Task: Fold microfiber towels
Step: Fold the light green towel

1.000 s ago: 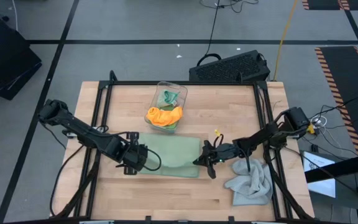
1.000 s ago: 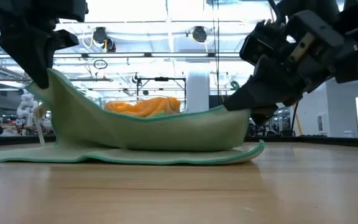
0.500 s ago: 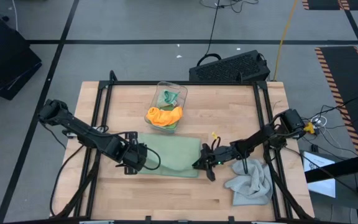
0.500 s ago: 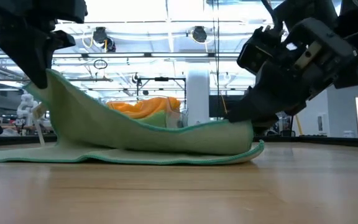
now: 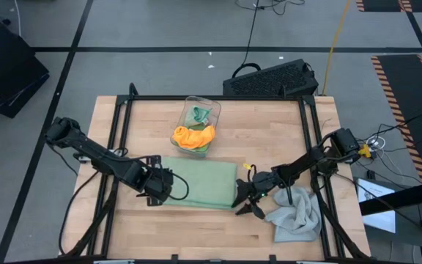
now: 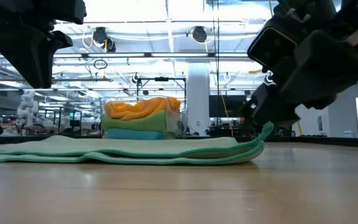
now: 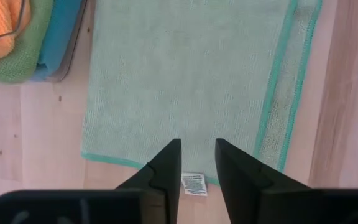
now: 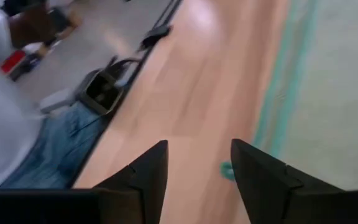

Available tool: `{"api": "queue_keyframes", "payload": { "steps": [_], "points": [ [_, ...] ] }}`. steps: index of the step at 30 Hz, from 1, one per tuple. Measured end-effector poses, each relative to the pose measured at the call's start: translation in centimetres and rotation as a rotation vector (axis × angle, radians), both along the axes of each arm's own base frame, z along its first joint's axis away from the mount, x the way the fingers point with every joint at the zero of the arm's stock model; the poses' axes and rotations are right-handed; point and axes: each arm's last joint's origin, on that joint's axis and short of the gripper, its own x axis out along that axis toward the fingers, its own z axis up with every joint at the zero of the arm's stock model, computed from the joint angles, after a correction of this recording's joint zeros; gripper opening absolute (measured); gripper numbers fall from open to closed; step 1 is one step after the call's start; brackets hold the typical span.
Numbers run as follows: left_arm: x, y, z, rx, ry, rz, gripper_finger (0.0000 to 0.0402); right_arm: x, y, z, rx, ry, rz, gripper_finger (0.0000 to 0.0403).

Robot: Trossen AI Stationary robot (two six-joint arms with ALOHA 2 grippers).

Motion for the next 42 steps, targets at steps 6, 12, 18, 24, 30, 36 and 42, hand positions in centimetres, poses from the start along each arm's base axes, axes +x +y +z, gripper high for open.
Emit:
{"api": "queue_keyframes", "payload": {
  "steps": [6,12,18,24,30,36,42],
  "points": [
    [-0.5,-1.5,0.0,-0.031,-0.045,0.036,0.0102,-0.3,0.1,-0.3,0.005,0.047,0.043,0.0165],
    [-1.8,-4.4,-0.9,0.063,-0.08,-0.021,0.0102,-0.4,0.0,-0.7,-0.024,0.068,0.05,0.0165],
    [-2.3,-6.4,-4.3,0.182,0.056,-0.05,0.0102,-0.3,-0.2,0.1,-0.105,-0.01,0.006,0.0165],
    [-2.7,-8.0,-7.2,0.205,0.172,-0.057,0.0102,-1.3,-0.6,2.2,-0.181,-0.108,-0.027,0.0164],
    [-2.9,-8.4,-8.0,0.218,0.209,-0.076,0.0102,-2.9,-1.5,3.4,-0.229,-0.177,-0.102,0.0164],
    [-3.3,-7.4,-9.0,0.238,0.256,-0.09,0.0102,-4.6,-2.0,2.9,-0.223,-0.196,-0.167,0.0164],
    [-3.6,-6.9,-9.7,0.243,0.259,-0.091,0.0102,-5.4,-2.2,2.6,-0.197,-0.227,-0.182,0.0164]
  ]
}}
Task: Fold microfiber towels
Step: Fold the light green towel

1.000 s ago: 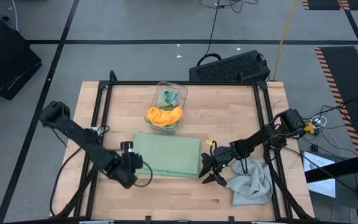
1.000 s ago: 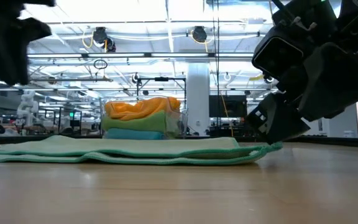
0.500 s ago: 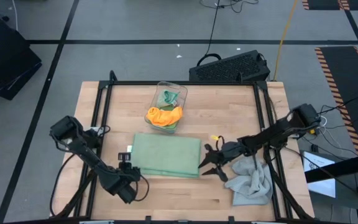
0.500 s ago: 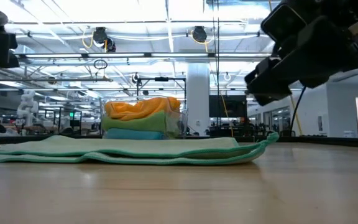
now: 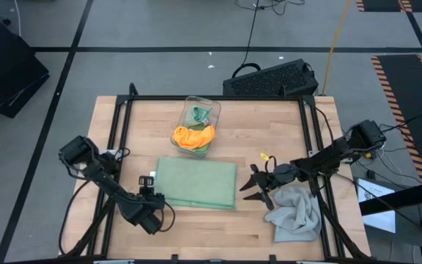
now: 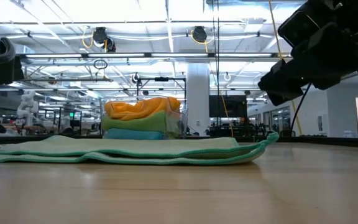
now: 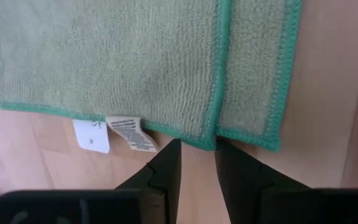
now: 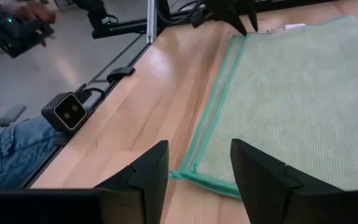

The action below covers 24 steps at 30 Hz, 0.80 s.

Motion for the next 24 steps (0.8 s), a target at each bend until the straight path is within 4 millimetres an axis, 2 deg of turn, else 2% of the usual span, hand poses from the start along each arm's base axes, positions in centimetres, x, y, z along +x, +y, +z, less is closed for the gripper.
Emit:
{"api": "queue_keyframes", "payload": {
  "steps": [6,12,24],
  "points": [
    [0.1,-0.1,-0.2,-0.01,-0.02,-0.01,0.0088,-0.1,-0.1,0.0,-0.005,-0.004,0.0,0.0164],
    [0.1,-0.2,-0.2,-0.034,-0.02,0.023,0.0009,-0.1,-0.1,-0.1,-0.016,-0.008,-0.016,0.0164],
    [1.3,-1.5,2.0,-0.064,-0.05,0.053,0.0002,-0.1,-0.1,-0.2,-0.003,0.012,-0.025,0.0164]
  ]
}}
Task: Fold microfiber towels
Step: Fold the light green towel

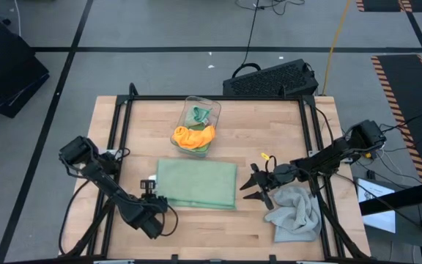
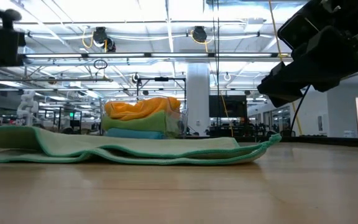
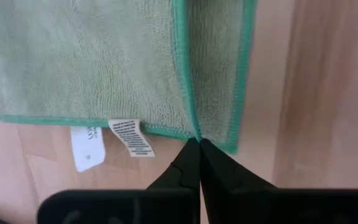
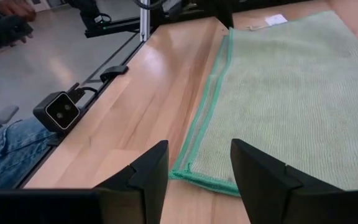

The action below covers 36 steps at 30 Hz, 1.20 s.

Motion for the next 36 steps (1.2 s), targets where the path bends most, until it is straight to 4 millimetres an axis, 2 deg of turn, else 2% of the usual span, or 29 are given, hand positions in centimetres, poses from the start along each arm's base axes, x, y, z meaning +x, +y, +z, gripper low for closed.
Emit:
{"api": "queue_keyframes", "payload": {
  "steps": [6,17,21,29,32,36],
  "points": [
    [0.1,-1.4,1.1,-0.043,-0.017,-0.032,0.0001,0.0,0.0,0.0,0.012,0.009,-0.003,0.0164],
    [-0.7,-2.1,1.2,-0.047,-0.02,-0.051,0.0002,-0.1,0.2,-0.1,0.011,0.014,0.006,0.0164],
    [-0.8,-1.8,0.8,-0.028,-0.039,-0.043,0.0027,-0.2,0.4,-0.1,0.011,0.014,0.019,0.0164],
    [-2.1,-1.3,0.3,-0.046,0.1,0.044,0.0107,-0.4,1.0,-0.1,0.009,0.02,0.044,0.0164],
    [-2.6,-0.9,0.5,0.007,0.129,0.111,0.0113,-0.4,1.0,-0.1,0.013,0.021,0.04,0.0164],
    [-2.0,0.0,1.6,0.051,-0.018,0.139,0.0097,-0.3,0.8,-0.1,0.007,0.009,-0.04,0.0164]
  ]
}}
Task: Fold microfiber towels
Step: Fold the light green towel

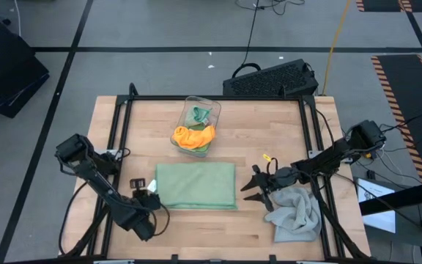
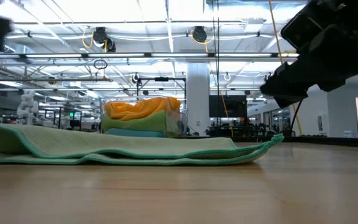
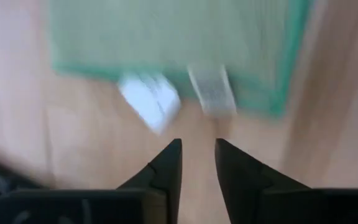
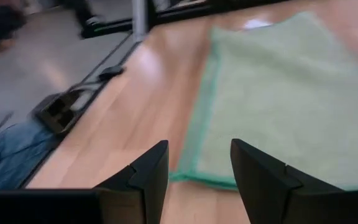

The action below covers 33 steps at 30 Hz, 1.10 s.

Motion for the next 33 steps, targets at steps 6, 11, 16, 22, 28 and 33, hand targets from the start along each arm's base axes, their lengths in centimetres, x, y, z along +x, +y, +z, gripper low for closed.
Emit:
{"api": "queue_keyframes", "payload": {
  "steps": [6,11,16,22,28,33],
  "points": [
    [2.1,2.1,1.2,0.091,-0.261,-0.06,0.0067,1.2,0.8,-0.3,0.009,-0.013,-0.063,0.0157],
    [2.4,4.7,-0.8,0.026,-0.277,-0.072,0.0052,4.2,1.9,-1.4,-0.049,0.012,-0.09,0.0124],
    [1.7,5.9,-3.4,-0.103,-0.269,-0.057,0.0041,6.5,1.9,-3.2,-0.102,0.052,-0.11,0.008],
    [1.2,5.9,-4.1,-0.138,-0.266,-0.054,0.0024,6.8,1.2,-5.5,-0.076,0.165,-0.081,0.0026],
    [0.1,5.5,-3.2,-0.233,-0.215,-0.057,0.0004,6.2,1.4,-6.3,-0.031,0.295,0.003,0.0004],
    [-0.7,5.7,-1.9,-0.275,-0.237,-0.009,0.001,5.9,1.7,-6.4,-0.005,0.319,0.065,0.0003]
  ]
}}
